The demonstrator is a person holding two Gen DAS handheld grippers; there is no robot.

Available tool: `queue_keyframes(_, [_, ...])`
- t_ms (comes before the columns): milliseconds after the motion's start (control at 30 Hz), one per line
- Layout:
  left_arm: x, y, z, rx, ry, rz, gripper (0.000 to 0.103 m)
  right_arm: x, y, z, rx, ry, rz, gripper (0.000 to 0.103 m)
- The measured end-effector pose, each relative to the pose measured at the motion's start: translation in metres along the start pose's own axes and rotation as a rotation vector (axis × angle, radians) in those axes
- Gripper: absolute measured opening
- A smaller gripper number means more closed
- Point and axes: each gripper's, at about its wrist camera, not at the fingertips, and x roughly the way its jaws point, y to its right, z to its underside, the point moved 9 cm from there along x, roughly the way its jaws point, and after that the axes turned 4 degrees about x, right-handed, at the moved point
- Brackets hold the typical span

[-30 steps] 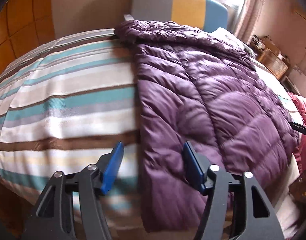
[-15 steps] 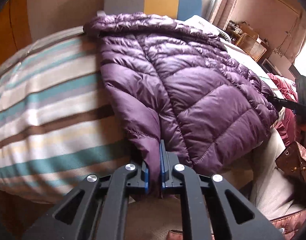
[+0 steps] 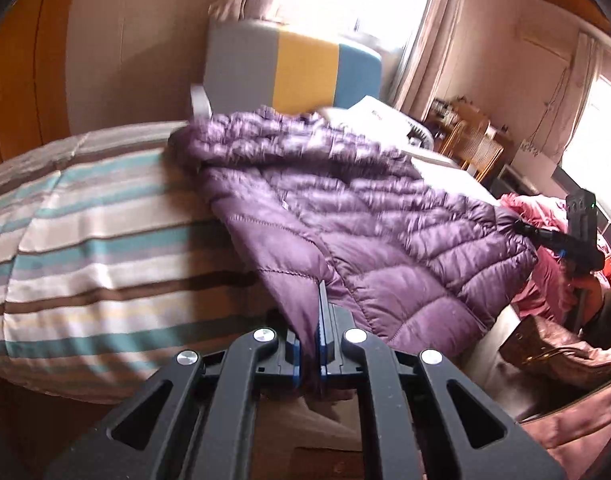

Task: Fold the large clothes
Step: 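Grasp the jacket hem edge with the left gripper while the right gripper grasps it too, then lift the hem with both grippers and fold it over toward the collar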

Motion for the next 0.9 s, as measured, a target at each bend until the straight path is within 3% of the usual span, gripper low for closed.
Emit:
queue_keyframes(200, [-0.037, 0.005, -0.025, -0.021, 0.102, 0.033, 0.005, -0.028, -0.022, -0.016, 0.007, 0.073, -0.103, 0.007])
queue_keyframes(400, [-0.044, -0.015, -0.051, -0.028, 0.176, -0.008, 0.005, -0.031, -0.012, -0.049, 0.031, 0.164, -0.097, 0.007])
queue_keyframes(700, [0.005, -0.036, -0.095, 0.009, 0.227, -0.086, 0.005, 0.014, 0.006, -0.097, 0.032, 0.220, -0.003, 0.007])
queue_keyframes(900, [0.049, -0.059, -0.119, -0.055, 0.203, -0.110, 0.005, 0.055, 0.023, -0.126, 0.067, 0.215, 0.043, 0.007])
